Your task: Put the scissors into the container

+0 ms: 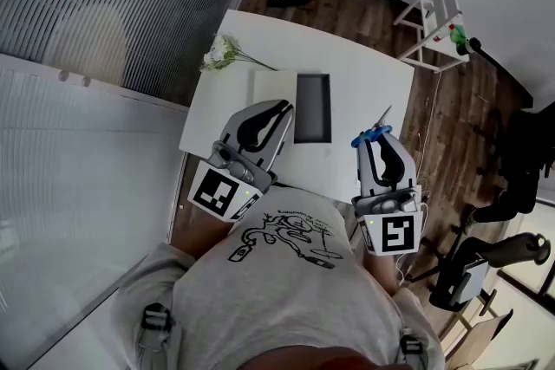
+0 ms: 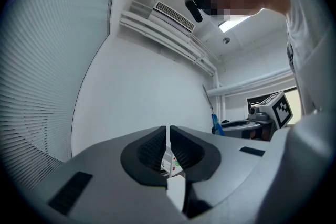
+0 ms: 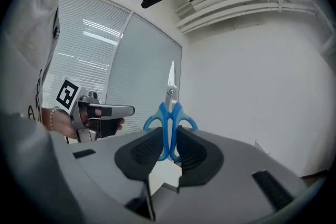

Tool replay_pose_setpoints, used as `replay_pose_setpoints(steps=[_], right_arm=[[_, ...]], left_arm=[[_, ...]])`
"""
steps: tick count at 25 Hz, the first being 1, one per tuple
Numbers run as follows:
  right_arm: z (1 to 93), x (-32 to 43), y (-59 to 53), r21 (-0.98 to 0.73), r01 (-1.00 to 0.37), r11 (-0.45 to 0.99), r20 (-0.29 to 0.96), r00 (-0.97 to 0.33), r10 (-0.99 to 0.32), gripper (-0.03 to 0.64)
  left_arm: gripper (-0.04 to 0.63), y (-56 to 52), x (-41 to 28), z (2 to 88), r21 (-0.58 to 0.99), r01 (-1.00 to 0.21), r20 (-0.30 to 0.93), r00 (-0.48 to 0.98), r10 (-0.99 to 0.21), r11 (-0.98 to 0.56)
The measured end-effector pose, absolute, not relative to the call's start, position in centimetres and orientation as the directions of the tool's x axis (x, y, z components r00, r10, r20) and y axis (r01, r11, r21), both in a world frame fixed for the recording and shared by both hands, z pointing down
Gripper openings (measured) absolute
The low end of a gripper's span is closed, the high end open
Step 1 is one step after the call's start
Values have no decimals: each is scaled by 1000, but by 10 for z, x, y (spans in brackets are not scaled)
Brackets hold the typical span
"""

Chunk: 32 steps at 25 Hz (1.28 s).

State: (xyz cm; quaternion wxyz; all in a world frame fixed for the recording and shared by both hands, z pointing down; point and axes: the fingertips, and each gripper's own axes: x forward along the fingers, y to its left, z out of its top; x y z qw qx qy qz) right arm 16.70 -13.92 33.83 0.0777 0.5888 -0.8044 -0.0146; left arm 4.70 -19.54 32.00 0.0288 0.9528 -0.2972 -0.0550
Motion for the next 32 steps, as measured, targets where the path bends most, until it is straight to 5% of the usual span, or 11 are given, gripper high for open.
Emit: replay_pose_setpoints(steps=[13,32], right_arm=[[390,166,-167,65,-935,349,203,-331,-922,87],[562,146,-205,-107,-925,365,516,-365,-774,87]], left_arm=[[37,-200,46,319,85,-580,-84,806,-586,-810],[38,-204,32,323,89,-602,-68,791,-608,-794]])
